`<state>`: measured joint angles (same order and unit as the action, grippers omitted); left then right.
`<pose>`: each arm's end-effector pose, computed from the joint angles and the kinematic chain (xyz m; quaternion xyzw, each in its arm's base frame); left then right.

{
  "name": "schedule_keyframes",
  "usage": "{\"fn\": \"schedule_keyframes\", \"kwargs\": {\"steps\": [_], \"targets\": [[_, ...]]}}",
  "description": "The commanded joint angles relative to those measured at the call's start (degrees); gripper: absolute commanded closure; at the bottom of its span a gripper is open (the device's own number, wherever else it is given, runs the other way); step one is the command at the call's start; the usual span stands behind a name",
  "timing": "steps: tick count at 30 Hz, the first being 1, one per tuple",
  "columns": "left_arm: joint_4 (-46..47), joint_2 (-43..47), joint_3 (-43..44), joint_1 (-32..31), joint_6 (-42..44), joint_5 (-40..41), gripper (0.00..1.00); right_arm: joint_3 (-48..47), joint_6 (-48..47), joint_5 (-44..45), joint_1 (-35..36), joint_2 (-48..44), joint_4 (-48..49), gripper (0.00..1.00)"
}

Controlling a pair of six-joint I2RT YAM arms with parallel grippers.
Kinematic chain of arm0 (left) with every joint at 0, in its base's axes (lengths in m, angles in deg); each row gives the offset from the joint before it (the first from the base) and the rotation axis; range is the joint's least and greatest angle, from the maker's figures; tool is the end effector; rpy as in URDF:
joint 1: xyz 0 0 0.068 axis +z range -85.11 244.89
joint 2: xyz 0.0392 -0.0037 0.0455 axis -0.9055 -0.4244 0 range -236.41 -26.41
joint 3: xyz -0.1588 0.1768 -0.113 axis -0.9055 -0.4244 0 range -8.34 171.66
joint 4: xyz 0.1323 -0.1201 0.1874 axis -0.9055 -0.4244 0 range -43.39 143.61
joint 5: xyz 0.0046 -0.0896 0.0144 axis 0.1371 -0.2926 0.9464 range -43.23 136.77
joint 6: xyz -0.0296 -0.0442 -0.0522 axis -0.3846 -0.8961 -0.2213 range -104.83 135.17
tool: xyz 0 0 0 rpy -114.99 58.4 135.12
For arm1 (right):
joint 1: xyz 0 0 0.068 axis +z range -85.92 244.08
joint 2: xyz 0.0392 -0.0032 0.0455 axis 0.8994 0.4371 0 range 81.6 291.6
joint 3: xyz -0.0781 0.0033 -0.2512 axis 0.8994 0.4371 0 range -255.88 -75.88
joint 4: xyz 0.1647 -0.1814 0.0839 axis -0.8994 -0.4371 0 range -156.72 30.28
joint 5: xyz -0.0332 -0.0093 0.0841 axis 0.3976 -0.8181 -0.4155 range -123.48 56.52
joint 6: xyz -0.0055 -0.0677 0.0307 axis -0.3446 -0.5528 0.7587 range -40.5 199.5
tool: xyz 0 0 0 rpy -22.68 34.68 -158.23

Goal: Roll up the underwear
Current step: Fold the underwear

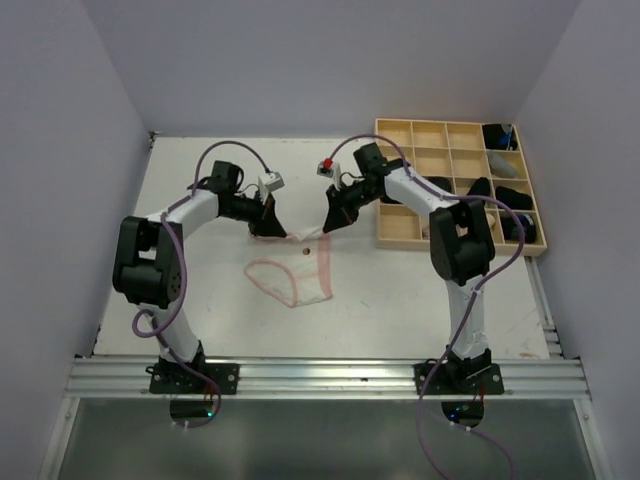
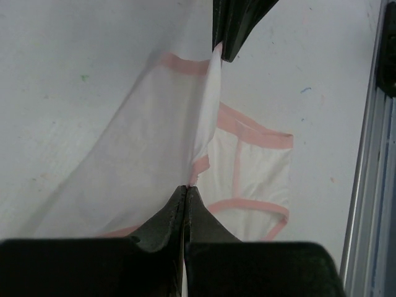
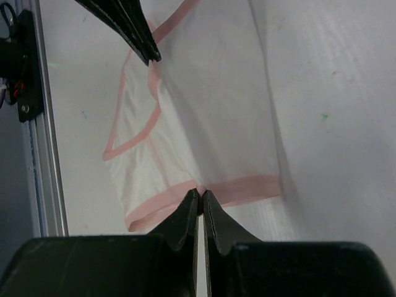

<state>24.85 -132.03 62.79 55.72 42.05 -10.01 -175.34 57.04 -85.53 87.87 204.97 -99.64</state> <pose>0.3577 -0.1106 0.1737 0.3694 0.7799 -0.4257 0.2723 0.3967 0.2288 0.1814 -0.4351 0.7659 0.4298 0.1986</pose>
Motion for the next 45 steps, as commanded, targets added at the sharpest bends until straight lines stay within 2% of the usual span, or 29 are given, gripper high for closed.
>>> {"fn": "schedule_keyframes", "kwargs": {"steps": [1,8,17,22,25,32,33,34,35,36,37,38,40,43,45], "targets": [[-2.9,5.9,-3.7,-0.8,4.5,-2.0,1.0,4.9,-7.5,-0.4,2.3,-6.3,-4.3,1.0],[-7.3,10.8,-10.6,-2.4,8.8,0.3,1.0,11.6,-12.4,2.0,4.7,-10.2,-5.7,1.0],[-7.8,16.2,-15.4,-5.8,8.6,1.9,1.0,15.3,-15.3,2.9,6.5,-13.7,-7.4,1.0],[-10.0,16.4,-16.6,-7.5,9.4,1.8,1.0,17.4,-16.7,2.7,7.4,-15.9,-8.4,1.0],[-11.4,17.6,-17.1,-8.8,10.1,1.7,1.0,22.0,-18.3,3.1,8.9,-18.3,-7.7,1.0],[-14.0,14.0,-15.3,-13.1,11.7,9.2,1.0,24.1,-20.3,5.4,9.8,-18.2,-7.6,1.0],[-14.9,13.1,-15.2,-13.8,12.2,10.1,1.0,24.1,-21.0,5.6,9.9,-17.6,-7.9,0.99],[-14.9,12.8,-15.3,-14.4,12.3,11.0,1.0,23.9,-21.6,6.0,9.9,-16.9,-8.9,0.95],[-15.0,12.4,-15.3,-15.7,12.5,12.5,0.99,23.6,-22.0,6.0,9.9,-16.5,-9.6,0.78],[-15.5,11.7,-15.4,-16.1,12.9,12.6,0.95,23.1,-22.3,6.1,9.9,-16.3,-10.3,0.7],[-15.6,11.5,-15.5,-16.3,13.2,12.6,0.81,23.0,-22.9,6.3,9.9,-16.5,-11.5,0.66],[-15.8,11.5,-15.6,-16.4,13.8,12.2,0.74,23.0,-22.7,6.5,9.9,-16.8,-11.7,0.61],[-15.7,13.0,-15.8,-16.4,14.5,11.5,0.62,23.8,-21.1,6.9,9.8,-18.2,-10.8,0.61],[-14.0,17.4,-15.7,-16.2,13.7,9.7,0.59,26.3,-11.9,7.0,9.5,-21.6,-5.4,0.65],[-10.5,21.4,-15.2,-16.0,10.1,8.3,0.59,28.3,-5.5,6.5,9.4,-23.0,-2.0,0.71]]}}
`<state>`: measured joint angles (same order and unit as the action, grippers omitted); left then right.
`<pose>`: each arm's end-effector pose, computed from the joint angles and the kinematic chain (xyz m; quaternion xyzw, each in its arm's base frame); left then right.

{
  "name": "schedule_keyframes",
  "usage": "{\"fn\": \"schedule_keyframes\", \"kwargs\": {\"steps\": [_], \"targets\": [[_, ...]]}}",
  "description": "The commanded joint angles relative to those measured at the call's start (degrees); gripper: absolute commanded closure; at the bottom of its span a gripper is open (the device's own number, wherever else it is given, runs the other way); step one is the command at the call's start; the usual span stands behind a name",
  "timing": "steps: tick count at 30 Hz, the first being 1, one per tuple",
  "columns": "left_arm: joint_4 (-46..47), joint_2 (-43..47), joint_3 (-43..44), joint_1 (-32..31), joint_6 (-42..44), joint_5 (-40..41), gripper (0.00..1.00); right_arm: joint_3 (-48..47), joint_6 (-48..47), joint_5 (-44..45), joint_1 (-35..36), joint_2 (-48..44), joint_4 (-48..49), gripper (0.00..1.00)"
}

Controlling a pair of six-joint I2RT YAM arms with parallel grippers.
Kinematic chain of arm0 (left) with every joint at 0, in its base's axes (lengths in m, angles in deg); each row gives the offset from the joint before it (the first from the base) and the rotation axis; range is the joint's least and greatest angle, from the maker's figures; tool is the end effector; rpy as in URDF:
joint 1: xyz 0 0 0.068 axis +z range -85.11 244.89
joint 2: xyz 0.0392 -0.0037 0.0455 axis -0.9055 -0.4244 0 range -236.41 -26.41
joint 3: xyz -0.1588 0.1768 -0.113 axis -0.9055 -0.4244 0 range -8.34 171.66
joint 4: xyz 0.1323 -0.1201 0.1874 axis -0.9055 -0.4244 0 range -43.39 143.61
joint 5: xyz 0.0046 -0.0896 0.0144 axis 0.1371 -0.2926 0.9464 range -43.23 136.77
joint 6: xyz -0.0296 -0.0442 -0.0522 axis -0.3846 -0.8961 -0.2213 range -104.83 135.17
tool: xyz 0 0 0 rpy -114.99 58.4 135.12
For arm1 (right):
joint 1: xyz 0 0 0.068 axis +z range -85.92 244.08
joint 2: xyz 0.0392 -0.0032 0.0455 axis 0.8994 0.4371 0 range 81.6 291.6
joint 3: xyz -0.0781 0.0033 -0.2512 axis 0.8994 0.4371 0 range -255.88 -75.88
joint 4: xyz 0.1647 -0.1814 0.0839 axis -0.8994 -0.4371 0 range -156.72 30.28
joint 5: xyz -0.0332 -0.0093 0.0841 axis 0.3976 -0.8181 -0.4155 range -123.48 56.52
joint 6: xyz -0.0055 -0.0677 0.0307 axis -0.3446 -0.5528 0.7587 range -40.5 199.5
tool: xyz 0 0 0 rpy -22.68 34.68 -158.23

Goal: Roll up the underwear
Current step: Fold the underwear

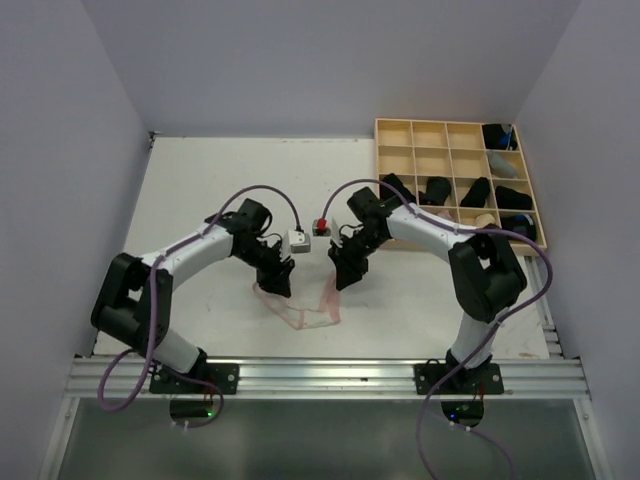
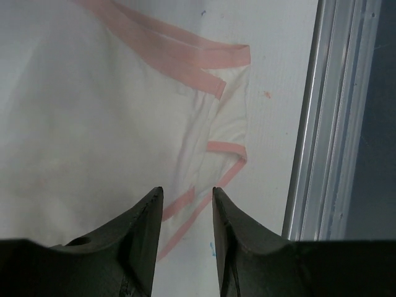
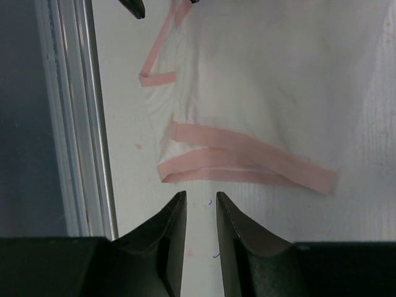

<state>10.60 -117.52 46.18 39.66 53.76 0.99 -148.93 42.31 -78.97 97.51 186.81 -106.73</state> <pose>0.2310 -0.1582 0.1555 0.5149 0.7602 -0.3750 0.1280 0.2642 0.2279 0.1647 -0.5604 0.7281 0.3819 0.0997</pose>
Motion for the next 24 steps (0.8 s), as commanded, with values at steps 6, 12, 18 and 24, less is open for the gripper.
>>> {"fn": "schedule_keyframes", "kwargs": {"steps": [6,12,18,24], "targets": [[16.3,6.0,4.3,6.1,-17.8,3.9,0.62,2.2,28.9,3.5,0.0,0.0,15.5,0.83],[15.8,-5.7,6.0,8.7,-21.4,10.0,0.69,-4.3,31.3,10.0,0.1,11.7,15.5,0.85],[15.9,-11.8,7.9,15.0,-26.8,12.6,0.77,-19.6,30.1,13.4,0.1,22.6,11.9,0.85],[17.7,-7.9,6.8,23.4,-28.7,17.2,0.72,-35.2,29.2,9.3,0.3,30.0,11.2,0.84]]}}
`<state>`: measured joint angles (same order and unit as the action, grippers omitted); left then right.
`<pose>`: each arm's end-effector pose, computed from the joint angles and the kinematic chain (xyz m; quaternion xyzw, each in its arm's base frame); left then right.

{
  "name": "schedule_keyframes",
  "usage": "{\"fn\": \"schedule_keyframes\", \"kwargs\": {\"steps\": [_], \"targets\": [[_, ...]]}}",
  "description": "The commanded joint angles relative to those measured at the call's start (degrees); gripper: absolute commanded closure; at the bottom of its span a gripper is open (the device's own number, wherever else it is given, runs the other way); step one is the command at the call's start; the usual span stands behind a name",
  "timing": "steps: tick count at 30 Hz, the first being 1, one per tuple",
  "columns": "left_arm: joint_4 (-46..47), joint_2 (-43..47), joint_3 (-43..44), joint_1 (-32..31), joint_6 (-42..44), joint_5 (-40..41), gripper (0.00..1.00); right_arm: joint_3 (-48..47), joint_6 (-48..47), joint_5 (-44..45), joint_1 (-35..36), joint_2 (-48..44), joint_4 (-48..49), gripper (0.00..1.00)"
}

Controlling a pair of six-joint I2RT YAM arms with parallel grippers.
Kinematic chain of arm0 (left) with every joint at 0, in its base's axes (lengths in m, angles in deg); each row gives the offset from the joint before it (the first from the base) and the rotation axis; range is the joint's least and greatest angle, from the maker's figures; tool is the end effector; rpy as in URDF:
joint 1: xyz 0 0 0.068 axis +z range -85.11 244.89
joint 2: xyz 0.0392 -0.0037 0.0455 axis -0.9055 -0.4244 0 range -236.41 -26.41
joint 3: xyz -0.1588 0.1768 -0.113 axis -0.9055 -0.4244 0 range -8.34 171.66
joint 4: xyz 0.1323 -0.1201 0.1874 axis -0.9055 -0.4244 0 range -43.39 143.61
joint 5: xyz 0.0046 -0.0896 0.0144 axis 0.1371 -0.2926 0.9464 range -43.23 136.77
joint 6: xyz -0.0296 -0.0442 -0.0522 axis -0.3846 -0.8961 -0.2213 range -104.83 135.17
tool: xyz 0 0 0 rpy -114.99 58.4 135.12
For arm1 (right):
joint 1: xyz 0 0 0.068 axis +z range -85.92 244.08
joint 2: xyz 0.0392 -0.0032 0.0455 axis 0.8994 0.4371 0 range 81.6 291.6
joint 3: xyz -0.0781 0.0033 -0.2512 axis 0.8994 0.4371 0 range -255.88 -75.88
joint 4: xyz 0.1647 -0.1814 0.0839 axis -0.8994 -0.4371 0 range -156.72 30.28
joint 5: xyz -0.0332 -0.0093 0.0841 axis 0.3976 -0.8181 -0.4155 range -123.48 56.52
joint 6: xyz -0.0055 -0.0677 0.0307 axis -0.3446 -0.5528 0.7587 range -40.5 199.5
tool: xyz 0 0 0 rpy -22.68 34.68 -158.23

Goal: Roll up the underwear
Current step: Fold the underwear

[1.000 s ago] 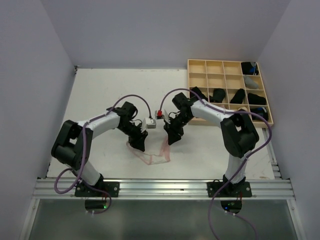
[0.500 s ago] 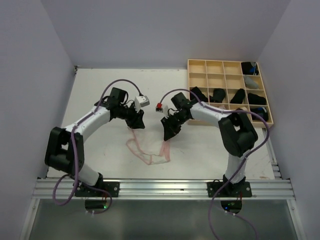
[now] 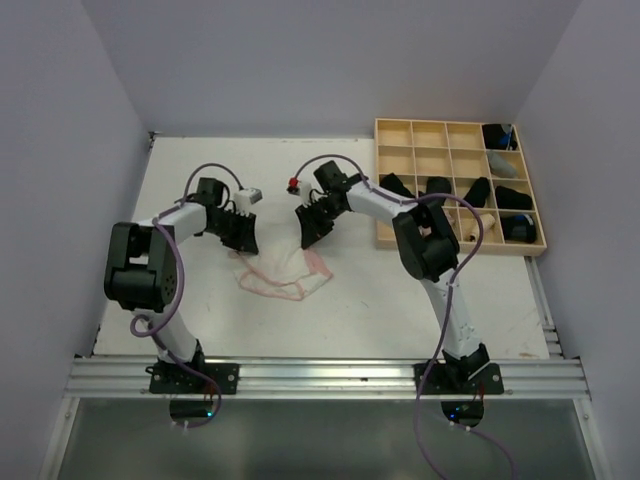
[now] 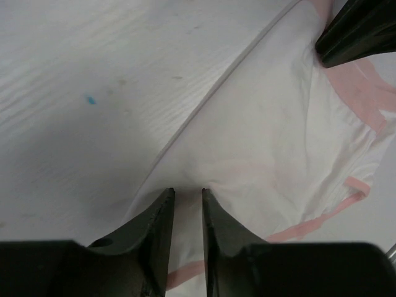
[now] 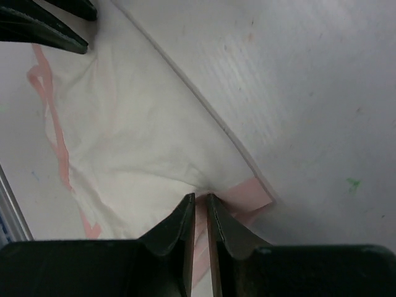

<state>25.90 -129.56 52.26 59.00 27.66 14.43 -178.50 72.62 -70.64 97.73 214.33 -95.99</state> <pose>0.3344 -0.0680 0.1218 0.1982 0.9265 -0.2644 0.1802 0.3801 0.2984 0.1170 -0.3825 0.8478 0.3484 0.1166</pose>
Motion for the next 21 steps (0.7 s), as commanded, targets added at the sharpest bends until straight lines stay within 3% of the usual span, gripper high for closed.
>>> {"fn": "schedule_keyframes", "kwargs": {"steps": [1,4,7,12,16,17,21], "targets": [[2.9,5.4,0.6,5.0,-2.1,2.9,0.69,-7.3,-1.0,-0.3,0.1,3.1,0.2,0.82],[4.7,10.9,1.3,7.7,0.9,-2.1,0.62,-9.4,0.8,-4.3,-0.2,1.2,1.6,0.78],[7.5,16.1,3.0,6.5,3.5,-2.1,0.59,-2.6,8.3,-7.0,-2.3,-6.8,10.3,0.73],[4.0,18.1,4.3,-8.0,8.3,5.4,0.58,10.9,24.3,-8.7,-8.6,-17.5,16.2,0.8],[4.3,18.3,0.9,-15.1,9.5,9.6,0.57,24.9,34.8,-8.6,-9.4,-23.1,21.8,0.83],[4.7,18.3,0.1,-16.4,9.7,10.5,0.56,30.9,40.7,-8.7,-9.3,-23.8,27.7,0.85],[3.3,17.2,-1.7,-22.8,10.7,14.1,0.56,40.6,49.0,-5.0,-9.1,-25.7,35.9,0.92]]}}
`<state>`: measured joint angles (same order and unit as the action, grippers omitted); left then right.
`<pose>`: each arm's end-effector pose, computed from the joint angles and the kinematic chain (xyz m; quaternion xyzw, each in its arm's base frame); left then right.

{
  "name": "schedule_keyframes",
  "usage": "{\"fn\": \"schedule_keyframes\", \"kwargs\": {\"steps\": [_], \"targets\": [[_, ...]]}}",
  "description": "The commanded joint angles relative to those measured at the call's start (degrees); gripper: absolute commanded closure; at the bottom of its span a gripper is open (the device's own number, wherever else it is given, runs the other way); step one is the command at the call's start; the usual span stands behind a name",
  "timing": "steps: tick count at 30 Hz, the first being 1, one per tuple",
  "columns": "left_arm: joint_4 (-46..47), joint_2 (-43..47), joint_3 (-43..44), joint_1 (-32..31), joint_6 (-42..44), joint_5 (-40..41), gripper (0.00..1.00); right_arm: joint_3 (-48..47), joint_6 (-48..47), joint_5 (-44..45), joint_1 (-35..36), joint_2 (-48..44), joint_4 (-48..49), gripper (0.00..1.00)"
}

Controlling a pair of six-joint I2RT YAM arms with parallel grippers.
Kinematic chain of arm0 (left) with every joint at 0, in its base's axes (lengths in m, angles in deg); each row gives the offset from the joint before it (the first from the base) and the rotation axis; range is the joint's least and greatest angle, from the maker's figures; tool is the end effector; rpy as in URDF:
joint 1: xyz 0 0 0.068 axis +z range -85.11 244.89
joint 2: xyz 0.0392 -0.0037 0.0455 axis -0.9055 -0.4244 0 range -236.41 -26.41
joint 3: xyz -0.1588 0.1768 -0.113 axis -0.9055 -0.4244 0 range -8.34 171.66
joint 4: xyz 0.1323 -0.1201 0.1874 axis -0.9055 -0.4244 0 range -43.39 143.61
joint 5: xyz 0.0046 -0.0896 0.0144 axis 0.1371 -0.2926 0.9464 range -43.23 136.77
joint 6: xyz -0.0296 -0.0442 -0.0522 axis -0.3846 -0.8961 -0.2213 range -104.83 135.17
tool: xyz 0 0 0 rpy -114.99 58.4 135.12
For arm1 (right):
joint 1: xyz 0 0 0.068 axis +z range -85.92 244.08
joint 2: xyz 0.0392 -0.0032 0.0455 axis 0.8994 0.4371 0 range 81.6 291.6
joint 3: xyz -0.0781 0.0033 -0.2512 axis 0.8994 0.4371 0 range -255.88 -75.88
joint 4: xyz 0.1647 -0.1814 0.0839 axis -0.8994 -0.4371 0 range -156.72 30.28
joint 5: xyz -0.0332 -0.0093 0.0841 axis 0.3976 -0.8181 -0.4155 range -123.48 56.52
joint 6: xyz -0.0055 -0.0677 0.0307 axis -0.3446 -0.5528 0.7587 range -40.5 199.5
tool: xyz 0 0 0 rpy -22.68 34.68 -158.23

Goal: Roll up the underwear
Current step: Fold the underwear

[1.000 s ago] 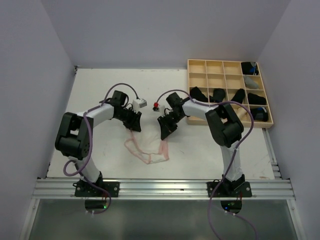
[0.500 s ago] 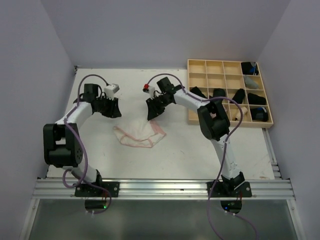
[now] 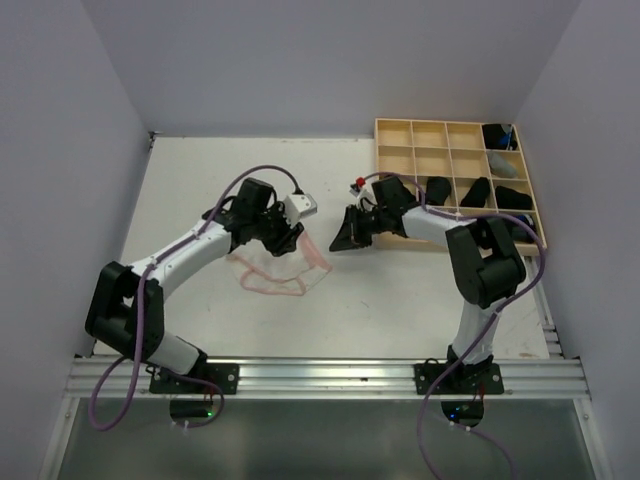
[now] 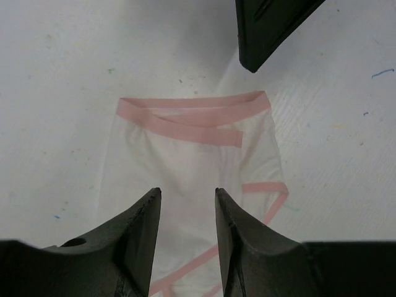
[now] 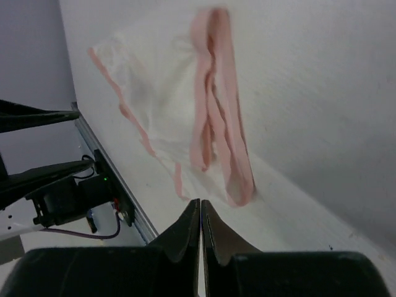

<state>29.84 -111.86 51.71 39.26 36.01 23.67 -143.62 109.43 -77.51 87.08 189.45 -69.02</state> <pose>0.2873 -0.1649 0.2174 0.4264 0.8162 -0.2017 0.3337 0.3506 0.1961 0.1547 -0.0772 0.8758 0.4581 0.1313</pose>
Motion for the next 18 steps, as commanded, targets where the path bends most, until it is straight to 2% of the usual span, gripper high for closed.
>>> {"fn": "schedule_keyframes", "kwargs": {"steps": [1,2,5,10,18], "targets": [[-1.2,-1.0,-1.2,-3.9,2.4,5.5,0.56,7.2,14.0,2.2,1.6,-1.2,11.7,0.94],[-1.1,-1.6,-1.8,-4.6,2.4,5.8,0.55,9.9,17.5,2.0,1.9,-1.2,16.1,0.94],[0.4,-3.0,-2.9,-7.7,2.6,8.3,0.55,11.9,21.2,2.5,3.5,-0.5,19.9,0.95],[0.2,-6.3,-2.3,-10.1,2.6,10.9,0.56,12.9,22.9,6.1,6.3,-1.2,18.8,0.95],[0.7,-10.6,-0.3,-10.1,2.5,8.8,0.55,12.2,20.6,10.4,7.1,1.9,14.2,0.94]]}}
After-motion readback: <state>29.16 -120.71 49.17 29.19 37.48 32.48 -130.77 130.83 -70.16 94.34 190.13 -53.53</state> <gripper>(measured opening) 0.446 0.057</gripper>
